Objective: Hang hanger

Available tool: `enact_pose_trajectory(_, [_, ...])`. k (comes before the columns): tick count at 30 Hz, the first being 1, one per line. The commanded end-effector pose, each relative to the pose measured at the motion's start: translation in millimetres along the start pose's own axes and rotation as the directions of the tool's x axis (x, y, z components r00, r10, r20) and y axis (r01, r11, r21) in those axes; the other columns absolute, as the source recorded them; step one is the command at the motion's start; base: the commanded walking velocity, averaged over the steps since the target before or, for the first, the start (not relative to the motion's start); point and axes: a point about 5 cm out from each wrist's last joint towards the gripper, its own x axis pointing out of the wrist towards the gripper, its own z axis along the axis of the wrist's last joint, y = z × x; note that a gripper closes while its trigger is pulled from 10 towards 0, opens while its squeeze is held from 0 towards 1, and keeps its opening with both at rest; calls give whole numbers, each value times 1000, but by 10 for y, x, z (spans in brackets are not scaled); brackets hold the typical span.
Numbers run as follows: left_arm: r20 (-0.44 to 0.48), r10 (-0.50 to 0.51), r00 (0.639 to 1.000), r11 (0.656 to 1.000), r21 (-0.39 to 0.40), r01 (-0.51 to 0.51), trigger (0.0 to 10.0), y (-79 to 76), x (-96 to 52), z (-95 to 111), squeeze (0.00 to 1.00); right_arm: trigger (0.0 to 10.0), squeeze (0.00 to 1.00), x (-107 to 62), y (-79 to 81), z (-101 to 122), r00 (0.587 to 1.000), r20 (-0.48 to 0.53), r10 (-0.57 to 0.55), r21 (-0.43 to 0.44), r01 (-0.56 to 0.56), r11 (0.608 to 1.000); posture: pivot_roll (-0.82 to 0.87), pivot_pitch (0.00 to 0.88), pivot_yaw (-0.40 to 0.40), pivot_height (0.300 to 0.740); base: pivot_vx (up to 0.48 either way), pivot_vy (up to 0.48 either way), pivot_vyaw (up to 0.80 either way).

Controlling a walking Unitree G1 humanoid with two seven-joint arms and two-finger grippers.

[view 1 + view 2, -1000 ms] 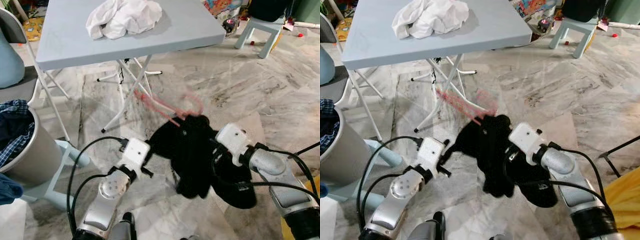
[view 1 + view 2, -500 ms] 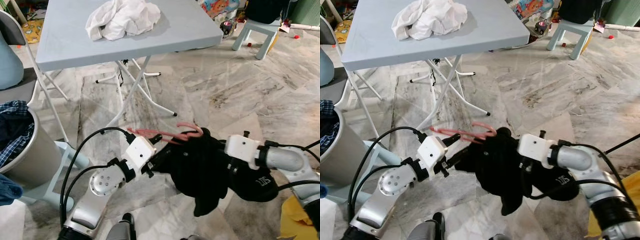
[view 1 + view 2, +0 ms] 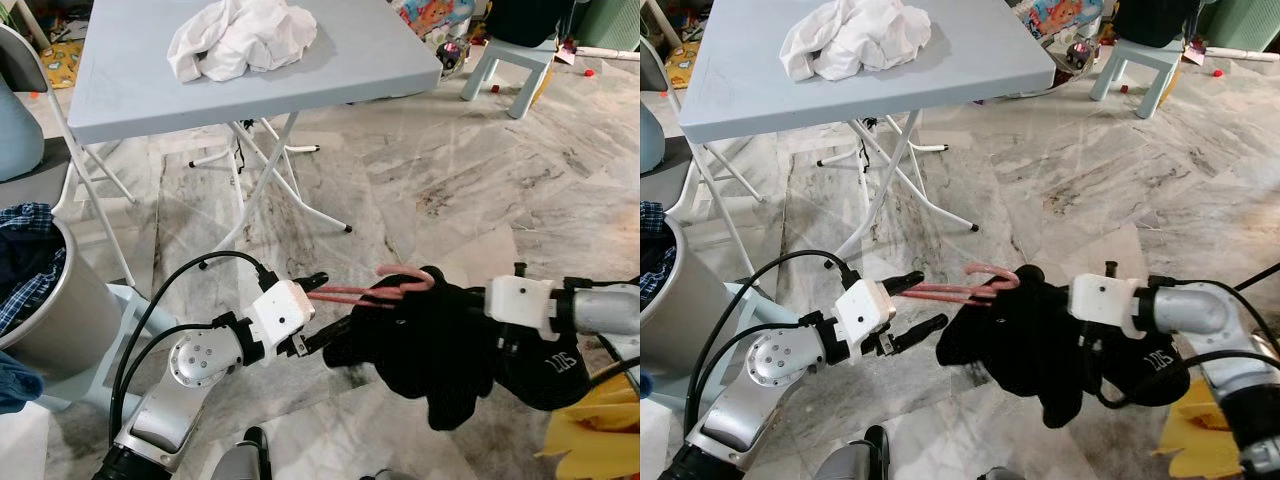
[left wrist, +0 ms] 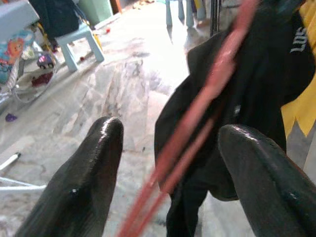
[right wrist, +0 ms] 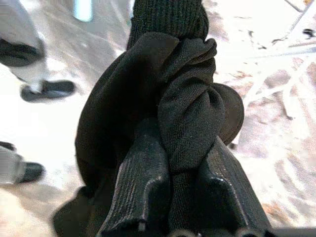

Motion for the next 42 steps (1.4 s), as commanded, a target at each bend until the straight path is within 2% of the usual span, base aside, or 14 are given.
enact_pose_trajectory(1, [-17, -15, 1000, 1000, 3, 15, 10000, -23, -14, -41, 1000, 10000, 0, -81, -43, 71, 1000, 23, 9, -11, -9, 1000, -35, 216, -17, 740, 0, 0, 0])
enact_pose_trajectory(11, [-36, -48, 998, 999, -12, 47, 10000, -69, 11, -116, 1000, 10000, 0, -174, -66, 256, 991, 116, 62, 4, -62, 998, -44, 211, -11, 740, 0, 0, 0])
enact_pose_trajectory(14, [-30, -103, 994, 993, -65, 101, 10000, -138, 17, -122, 1000, 10000, 0, -195, -27, 280, 988, 113, 108, 0, -108, 994, -46, 211, -14, 740, 0, 0, 0])
enact_pose_trajectory(15, [-27, -110, 994, 991, -85, 108, 10000, -150, 23, -118, 933, 10000, 0, -202, -22, 275, 988, 105, 115, -6, -115, 993, -46, 211, -14, 740, 0, 0, 0])
enact_pose_trajectory(16, [-16, -131, 991, 986, -109, 129, 10000, -175, 32, -101, 749, 10000, 0, -215, -12, 263, 987, 92, 129, -13, -129, 992, -46, 211, -14, 740, 0, 0, 0])
enact_pose_trajectory(17, [-11, -136, 991, 985, -113, 134, 10000, -181, 38, -93, 286, 10000, 0, -221, -7, 257, 987, 86, 137, -16, -137, 991, -46, 212, -17, 740, 0, 0, 0])
enact_pose_trajectory(18, [-9, -141, 990, 984, -111, 139, 10000, -185, 43, -88, 24, 10000, 0, -224, -2, 255, 986, 84, 144, -16, -143, 990, -46, 212, -17, 740, 0, 0, 0])
enact_pose_trajectory(21, [9, -204, 979, 966, -158, 203, 10000, -255, 54, -59, 0, 10000, 0, -207, 24, 274, 983, 84, 163, -26, -161, 987, -46, 212, -17, 740, 0, 0, 0])
enact_pose_trajectory(22, [15, -220, 975, 962, -165, 219, 8706, -271, 53, -49, 0, 10000, 0, -198, 32, 278, 983, 85, 165, -28, -163, 986, -46, 212, -17, 740, 0, 0, 0])
enact_pose_trajectory(23, [17, -230, 973, 959, -166, 230, 8706, -279, 52, -44, 0, 10000, 0, -195, 37, 282, 982, 86, 167, -28, -165, 986, -46, 212, -17, 740, 0, 0, 0])
enact_pose_trajectory(24, [18, -231, 973, 959, -167, 231, 39, -276, 51, -39, 0, 10000, 0, -187, 47, 286, 982, 89, 169, -25, -167, 986, -48, 213, -15, 740, 0, 0, 0])
enact_pose_trajectory(29, [20, -232, 972, 956, -178, 232, 0, -251, 55, -23, 0, 10000, 0, -169, 75, 276, 981, 91, 172, -22, -171, 985, -48, 213, -15, 740, 0, 0, 0])
enact_pose_trajectory(35, [27, -329, 944, 911, -255, 324, 0, -273, 23, 2, 0, 10000, 0, -150, 103, 280, 980, 93, 174, -31, -172, 985, -50, 214, -14, 740, 0, 0, 0])
enact_pose_trajectory(42, [34, -321, 947, 906, -279, 317, 0, -152, -3, 55, 0, 10000, 0, -117, 126, 268, 978, 94, 185, -27, -183, 983, -48, 214, -20, 740, 0, 0, 0])
